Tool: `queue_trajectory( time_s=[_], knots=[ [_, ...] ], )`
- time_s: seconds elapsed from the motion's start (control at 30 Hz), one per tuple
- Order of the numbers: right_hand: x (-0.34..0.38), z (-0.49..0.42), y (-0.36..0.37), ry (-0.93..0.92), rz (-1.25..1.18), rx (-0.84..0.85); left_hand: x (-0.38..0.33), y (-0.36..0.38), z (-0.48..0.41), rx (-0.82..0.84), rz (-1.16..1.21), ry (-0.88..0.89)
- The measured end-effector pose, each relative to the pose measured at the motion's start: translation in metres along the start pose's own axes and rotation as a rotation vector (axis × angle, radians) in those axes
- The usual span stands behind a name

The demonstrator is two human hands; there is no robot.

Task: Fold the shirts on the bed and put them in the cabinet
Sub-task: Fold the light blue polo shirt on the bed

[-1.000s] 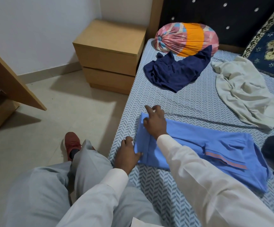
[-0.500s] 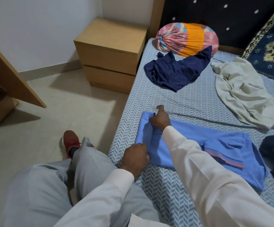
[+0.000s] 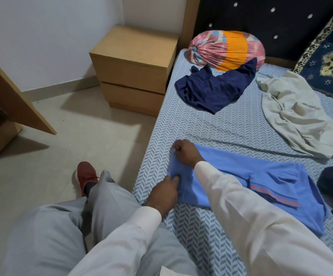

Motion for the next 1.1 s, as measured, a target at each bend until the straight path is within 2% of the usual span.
queue_trajectory(
  time_s=[0.1, 0.23, 0.27, 0.33, 0.4, 0.47, 0.57, 0.67, 0.77, 0.9, 0.97, 1.03, 1.1],
  knots=[
    [-0.013, -0.019, -0.014, 0.097, 0.02, -0.053, 0.001, -0.002, 0.003, 0.005, 0.038, -0.02],
    [-0.015, 0.002, -0.043, 0.187, 0.01, -0.229, 0.019, -0.019, 0.01, -0.189, 0.133, -0.229],
    [-0.014, 0.009, -0.043, 0.204, 0.026, -0.212, 0.025, -0.02, 0.011, -0.204, 0.148, -0.288],
    [-0.006, 0.022, -0.026, 0.234, 0.141, -0.034, 0.029, -0.016, 0.01, -0.162, 0.157, -0.35],
    [0.005, 0.031, -0.011, 0.243, 0.358, 0.111, 0.028, -0.005, 0.006, -0.079, 0.198, -0.353],
    [0.017, 0.035, -0.001, 0.279, 0.476, 0.196, 0.027, 0.005, 0.002, -0.01, 0.298, -0.335],
    [0.033, 0.039, -0.001, 0.374, 0.406, 0.253, 0.024, 0.004, -0.003, 0.01, 0.55, -0.28],
    [0.052, 0.038, -0.006, 0.341, 0.417, 0.277, 0.03, -0.004, 0.003, -0.025, 0.727, -0.337],
    [0.075, 0.028, -0.008, 0.315, 0.326, 0.188, 0.049, -0.029, 0.014, -0.196, 0.706, -0.388],
    [0.138, 0.009, -0.006, 0.127, 0.281, 0.12, 0.085, -0.099, 0.044, -0.593, 0.642, -0.366],
    [0.16, 0.0, -0.007, 0.123, 0.204, 0.103, 0.099, -0.128, 0.054, -0.731, 0.616, -0.331],
    [0.161, -0.006, -0.011, 0.15, 0.055, 0.083, 0.102, -0.144, 0.056, -0.791, 0.588, -0.283],
    [0.149, 0.001, -0.021, 0.178, -0.212, 0.083, 0.086, -0.146, 0.053, -0.789, 0.551, -0.18]
  ],
)
Point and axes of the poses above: each hand's wrist, its own z-axis away from the middle knuckle, its own y-axis out of the palm, x = y × z, the point moved 8 cm from there along -z, towards the middle knuckle, and after that the axes turned 3 degrees about -x, right-handed, at the moved point
